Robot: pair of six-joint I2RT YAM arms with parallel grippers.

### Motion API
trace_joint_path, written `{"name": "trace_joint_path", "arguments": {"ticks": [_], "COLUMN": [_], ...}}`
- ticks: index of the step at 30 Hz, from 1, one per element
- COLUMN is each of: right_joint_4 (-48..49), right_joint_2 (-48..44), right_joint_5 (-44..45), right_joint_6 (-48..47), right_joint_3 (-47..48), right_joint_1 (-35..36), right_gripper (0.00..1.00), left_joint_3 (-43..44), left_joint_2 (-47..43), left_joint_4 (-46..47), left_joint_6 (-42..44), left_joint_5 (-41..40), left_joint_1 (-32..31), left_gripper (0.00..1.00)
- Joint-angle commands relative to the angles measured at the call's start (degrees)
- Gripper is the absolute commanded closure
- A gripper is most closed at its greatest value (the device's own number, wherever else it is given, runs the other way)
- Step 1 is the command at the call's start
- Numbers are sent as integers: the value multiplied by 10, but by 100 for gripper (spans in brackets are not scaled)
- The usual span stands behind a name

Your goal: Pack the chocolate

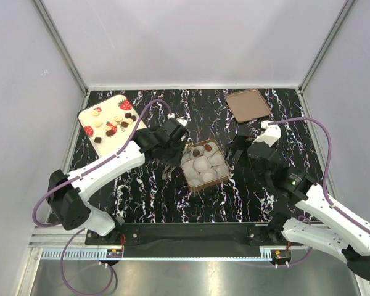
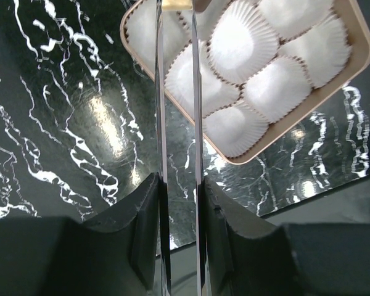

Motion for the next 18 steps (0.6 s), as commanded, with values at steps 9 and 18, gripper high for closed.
{"name": "trace_joint_path", "arguments": {"ticks": [9, 18], "right_joint_4": [24, 26], "right_joint_2": [-9, -6], "right_joint_5": [20, 21], "right_joint_6": [-3, -4], "right_joint_3": [15, 16], "right_joint_1": [-4, -3], "right_gripper": [0, 0], "left_joint_3": [12, 18], "left_joint_2": [11, 20], "left_joint_4": [-6, -18], "left_joint_6": [-8, -7], "left_joint_5": [-33, -29], "left_joint_1": [-9, -15], "left_gripper": [68, 64]}}
